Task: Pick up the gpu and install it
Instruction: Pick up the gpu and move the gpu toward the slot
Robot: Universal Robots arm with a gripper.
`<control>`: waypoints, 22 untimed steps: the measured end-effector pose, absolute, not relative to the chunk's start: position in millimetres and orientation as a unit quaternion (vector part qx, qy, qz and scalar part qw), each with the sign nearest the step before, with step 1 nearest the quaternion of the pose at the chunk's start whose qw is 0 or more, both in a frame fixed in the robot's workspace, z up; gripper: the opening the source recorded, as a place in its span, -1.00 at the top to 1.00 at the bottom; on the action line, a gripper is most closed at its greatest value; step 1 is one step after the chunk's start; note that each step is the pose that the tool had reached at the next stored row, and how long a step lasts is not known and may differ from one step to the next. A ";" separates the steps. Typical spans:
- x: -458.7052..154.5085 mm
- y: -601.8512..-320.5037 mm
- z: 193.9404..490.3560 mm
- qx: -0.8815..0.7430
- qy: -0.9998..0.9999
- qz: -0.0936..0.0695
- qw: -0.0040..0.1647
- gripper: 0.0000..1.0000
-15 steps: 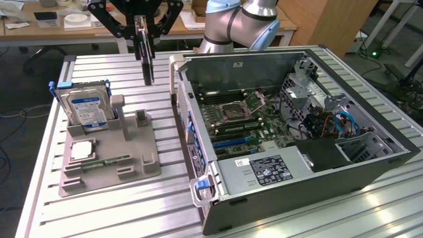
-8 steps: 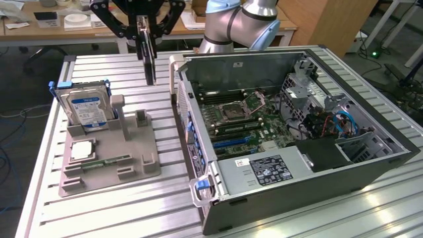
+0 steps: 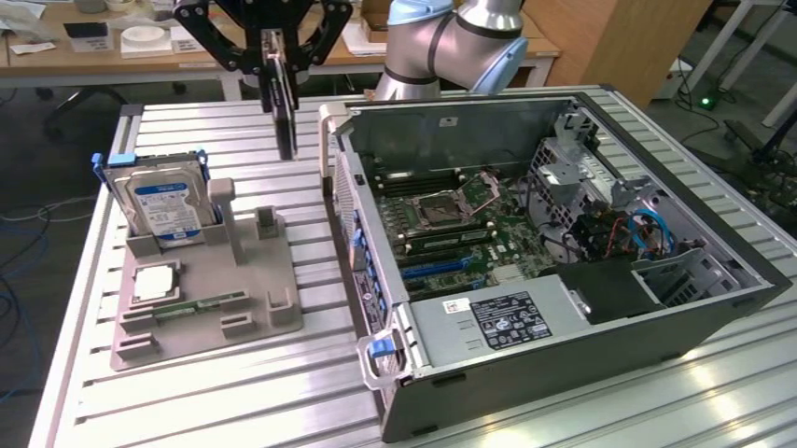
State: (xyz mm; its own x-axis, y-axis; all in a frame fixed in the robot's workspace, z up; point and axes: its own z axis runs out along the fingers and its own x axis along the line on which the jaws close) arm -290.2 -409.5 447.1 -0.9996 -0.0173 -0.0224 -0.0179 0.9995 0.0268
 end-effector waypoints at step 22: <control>-280.3 -409.5 447.1 -0.009 1.000 0.014 0.011 0.44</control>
State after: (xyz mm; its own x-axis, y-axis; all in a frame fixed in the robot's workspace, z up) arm -280.3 -409.5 447.1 -0.9996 -0.0172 -0.0224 -0.0178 0.9995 0.0269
